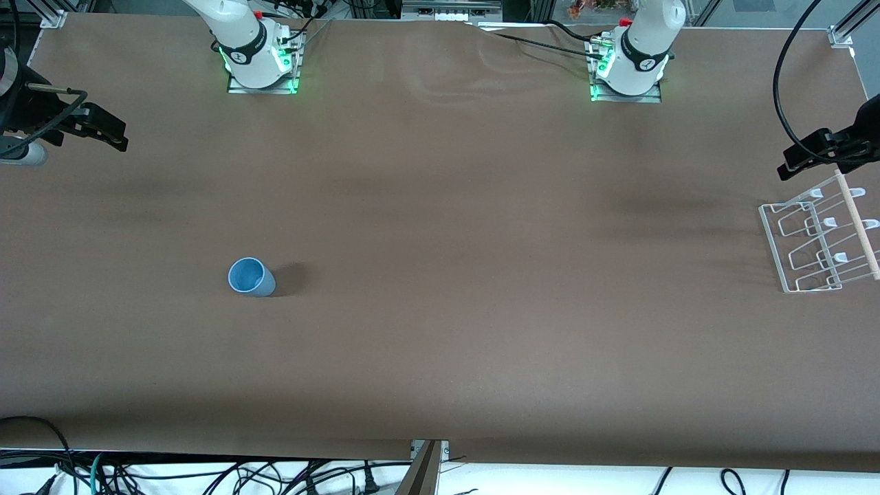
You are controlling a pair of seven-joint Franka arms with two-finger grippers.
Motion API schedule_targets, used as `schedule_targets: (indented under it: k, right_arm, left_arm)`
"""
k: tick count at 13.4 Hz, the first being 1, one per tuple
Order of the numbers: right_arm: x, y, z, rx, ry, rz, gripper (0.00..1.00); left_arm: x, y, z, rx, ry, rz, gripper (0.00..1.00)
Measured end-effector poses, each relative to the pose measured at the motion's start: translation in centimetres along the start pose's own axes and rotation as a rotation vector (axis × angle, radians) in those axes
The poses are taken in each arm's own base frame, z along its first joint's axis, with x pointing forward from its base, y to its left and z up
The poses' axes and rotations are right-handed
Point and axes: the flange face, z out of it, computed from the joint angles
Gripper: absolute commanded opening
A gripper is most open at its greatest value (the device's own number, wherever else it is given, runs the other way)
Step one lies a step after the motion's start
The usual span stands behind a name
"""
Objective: Transfer cup to left arm and place on rack
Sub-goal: 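Move the right gripper above the light-blue cup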
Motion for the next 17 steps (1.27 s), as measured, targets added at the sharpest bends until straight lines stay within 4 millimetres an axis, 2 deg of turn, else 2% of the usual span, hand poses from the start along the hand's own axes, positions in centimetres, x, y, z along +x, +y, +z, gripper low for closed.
schedule_targets:
  k: [10, 17]
  right_arm:
    - [0.0, -0.4, -0.1, 0.000, 0.003, -0.007, 1.00]
    - [0.2, -0.4, 0.2, -0.001, -0.004, -0.008, 1.00]
  left_arm:
    - [0.4, 1.3, 1.0, 0.002, -0.018, 0.022, 1.00]
    - [0.5, 1.4, 1.2, 0.004, -0.021, 0.025, 1.00]
